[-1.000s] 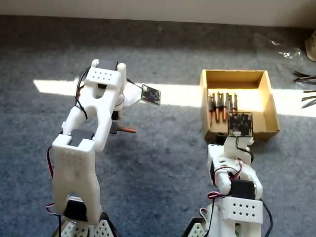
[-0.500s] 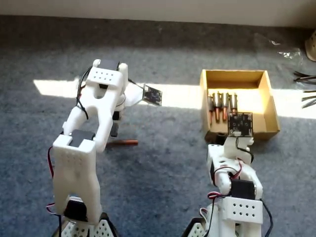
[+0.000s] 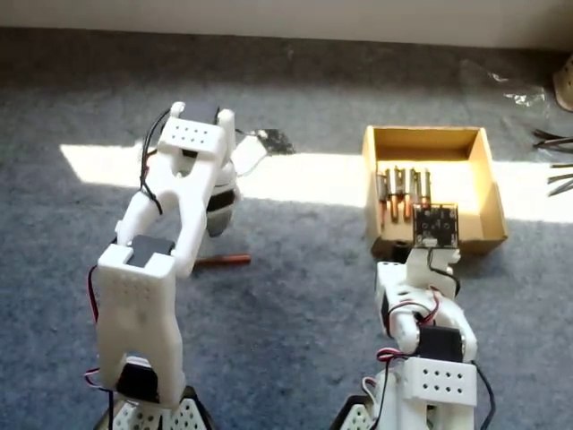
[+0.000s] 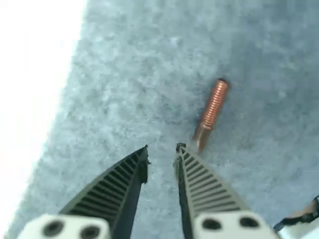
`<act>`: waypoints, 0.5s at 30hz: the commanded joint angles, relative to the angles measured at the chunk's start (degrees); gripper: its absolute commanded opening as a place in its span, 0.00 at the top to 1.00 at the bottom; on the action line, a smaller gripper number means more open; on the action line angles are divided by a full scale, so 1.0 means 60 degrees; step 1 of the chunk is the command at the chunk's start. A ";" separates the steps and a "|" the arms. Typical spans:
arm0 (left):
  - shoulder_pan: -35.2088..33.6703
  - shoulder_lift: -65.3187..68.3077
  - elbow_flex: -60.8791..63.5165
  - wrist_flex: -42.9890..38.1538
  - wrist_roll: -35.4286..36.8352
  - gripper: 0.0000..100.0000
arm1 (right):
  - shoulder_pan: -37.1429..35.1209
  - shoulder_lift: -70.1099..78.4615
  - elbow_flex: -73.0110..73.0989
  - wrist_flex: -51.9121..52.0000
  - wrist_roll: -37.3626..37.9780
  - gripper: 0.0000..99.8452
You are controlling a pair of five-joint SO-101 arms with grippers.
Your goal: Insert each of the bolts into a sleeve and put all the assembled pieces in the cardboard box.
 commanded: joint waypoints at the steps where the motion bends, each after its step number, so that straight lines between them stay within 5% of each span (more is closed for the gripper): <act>1: 0.0388 -0.0212 -0.0505 0.0147 0.5612 0.91 | 0.0066 -0.0139 -0.0066 -0.0242 0.0029 1.00; 4: 0.0403 -0.0198 -0.0198 0.0147 0.9612 0.95 | 0.0066 -0.0139 -0.0066 -0.0242 0.0029 1.00; 6: 0.0374 -0.0198 -0.0007 0.0147 1.1194 0.97 | 0.0066 -0.0139 -0.0066 -0.0242 0.0029 1.00; 15: 0.0652 -0.0242 0.1165 0.0147 1.4271 0.97 | 0.0066 -0.0139 -0.0066 -0.0242 0.0029 1.00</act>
